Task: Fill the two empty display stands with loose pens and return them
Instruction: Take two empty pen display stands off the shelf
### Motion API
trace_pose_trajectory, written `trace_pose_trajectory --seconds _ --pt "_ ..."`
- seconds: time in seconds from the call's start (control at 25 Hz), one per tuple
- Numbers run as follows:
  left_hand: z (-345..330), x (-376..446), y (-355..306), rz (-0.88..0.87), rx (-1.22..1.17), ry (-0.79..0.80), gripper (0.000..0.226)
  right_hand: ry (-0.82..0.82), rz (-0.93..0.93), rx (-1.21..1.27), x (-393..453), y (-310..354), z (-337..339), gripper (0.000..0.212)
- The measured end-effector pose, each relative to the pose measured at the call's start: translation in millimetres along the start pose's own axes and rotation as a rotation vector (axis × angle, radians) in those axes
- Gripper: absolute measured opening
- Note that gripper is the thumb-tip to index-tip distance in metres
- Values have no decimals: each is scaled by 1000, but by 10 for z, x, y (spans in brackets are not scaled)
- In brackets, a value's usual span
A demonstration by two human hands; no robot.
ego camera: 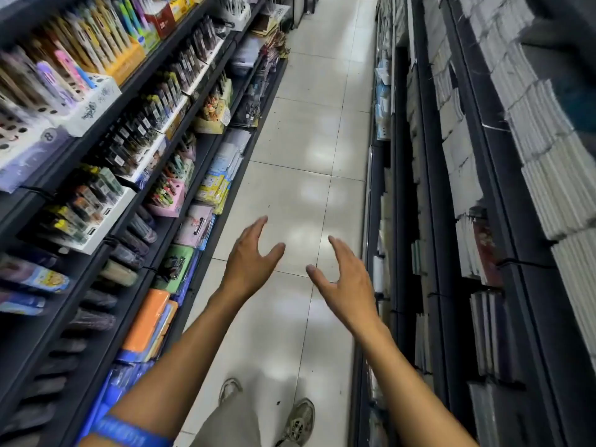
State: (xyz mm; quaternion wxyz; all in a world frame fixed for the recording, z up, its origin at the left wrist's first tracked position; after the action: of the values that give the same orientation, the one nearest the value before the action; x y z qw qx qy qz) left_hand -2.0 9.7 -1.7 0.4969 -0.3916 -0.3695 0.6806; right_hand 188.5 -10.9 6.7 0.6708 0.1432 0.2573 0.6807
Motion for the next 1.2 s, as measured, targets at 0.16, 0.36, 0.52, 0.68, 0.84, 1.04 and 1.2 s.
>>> trace_pose_trajectory --seconds 0.16,0.36,0.52,0.68,0.84,1.04,1.2 --pt "-50 361 -384 -248 150 -23 76 -82 61 16 390 51 322 78" --pt "-4 994 -307 -231 179 -37 79 -78 38 -56 877 5 327 82" --pt "168 1773 -371 -208 194 -53 87 -44 18 -108 1559 217 301 88" --pt "498 2689 -623 -237 195 -35 88 -77 22 -88 2493 687 447 87" --pt "756 3381 -855 -242 169 -49 86 -112 26 -62 3160 1018 581 87" --pt "847 4095 -1110 -252 141 -41 85 -107 42 -46 3923 1266 715 86" --pt "744 4711 -1239 -224 106 -68 86 -81 70 -24 4662 1290 789 87"
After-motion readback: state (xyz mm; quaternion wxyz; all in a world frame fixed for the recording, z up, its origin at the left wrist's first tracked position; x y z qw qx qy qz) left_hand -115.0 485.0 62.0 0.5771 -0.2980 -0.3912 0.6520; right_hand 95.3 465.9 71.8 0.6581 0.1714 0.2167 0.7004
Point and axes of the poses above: each hand's wrist, its own x-axis towards the middle knuckle, its own z-axis out of the back of the hand, y = z × x, the point moved 1 cm from there along x, towards the middle knuckle, and after that the axes turned 10 degrees about -x, right-handed, at the moved point
